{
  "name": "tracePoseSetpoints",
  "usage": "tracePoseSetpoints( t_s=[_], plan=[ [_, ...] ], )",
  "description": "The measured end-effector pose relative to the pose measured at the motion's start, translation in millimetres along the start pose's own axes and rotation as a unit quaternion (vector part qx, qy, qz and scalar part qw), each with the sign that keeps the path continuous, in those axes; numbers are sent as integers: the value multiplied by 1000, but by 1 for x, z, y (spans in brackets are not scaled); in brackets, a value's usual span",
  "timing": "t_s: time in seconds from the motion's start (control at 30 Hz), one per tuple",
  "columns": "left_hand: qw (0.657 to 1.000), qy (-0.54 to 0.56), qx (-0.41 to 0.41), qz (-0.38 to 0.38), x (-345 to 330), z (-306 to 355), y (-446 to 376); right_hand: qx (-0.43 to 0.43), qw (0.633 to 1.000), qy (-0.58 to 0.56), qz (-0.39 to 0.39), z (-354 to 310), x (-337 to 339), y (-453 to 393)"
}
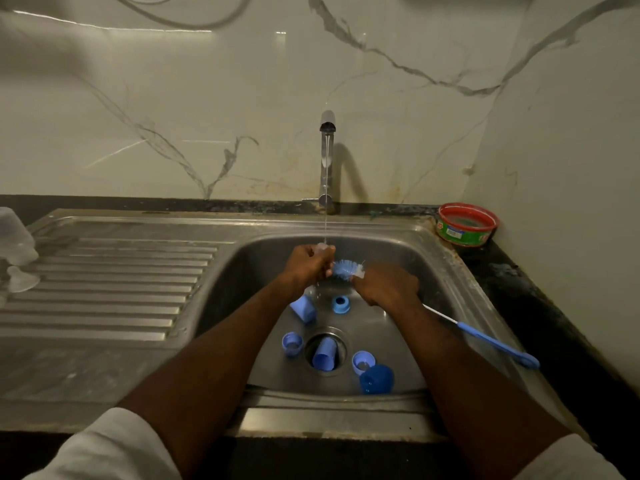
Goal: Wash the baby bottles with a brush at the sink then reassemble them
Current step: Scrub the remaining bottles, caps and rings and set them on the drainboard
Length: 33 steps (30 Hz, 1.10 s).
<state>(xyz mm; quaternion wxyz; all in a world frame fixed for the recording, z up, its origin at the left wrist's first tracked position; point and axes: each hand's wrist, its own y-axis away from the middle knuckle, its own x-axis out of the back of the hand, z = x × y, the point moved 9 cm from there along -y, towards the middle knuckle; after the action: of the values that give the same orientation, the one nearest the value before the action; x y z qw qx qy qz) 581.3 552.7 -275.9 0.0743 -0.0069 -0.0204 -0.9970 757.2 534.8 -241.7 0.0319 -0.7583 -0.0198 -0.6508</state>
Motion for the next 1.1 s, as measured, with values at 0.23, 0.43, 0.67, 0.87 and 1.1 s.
tracePoseSetpoints(
  t_s=[0.23, 0.43, 0.67, 0.87, 1.1],
  plan=[
    [996, 77, 18, 40, -5, 20, 16, -9, 996, -27, 84, 0, 30, 11],
    [980, 129, 83, 128, 9, 13, -4, 1, 988, -19, 151, -4, 58, 10],
    [972, 176, 68, 142, 13, 9, -2, 11, 974, -2, 225, -6, 81, 25],
    [961, 240, 40, 128, 7, 21, 2, 43, 966, -12, 256, -20, 101, 40],
    [975, 201, -8, 92, -6, 36, 12, 53, 974, 12, 220, -55, 85, 37]
  ],
)
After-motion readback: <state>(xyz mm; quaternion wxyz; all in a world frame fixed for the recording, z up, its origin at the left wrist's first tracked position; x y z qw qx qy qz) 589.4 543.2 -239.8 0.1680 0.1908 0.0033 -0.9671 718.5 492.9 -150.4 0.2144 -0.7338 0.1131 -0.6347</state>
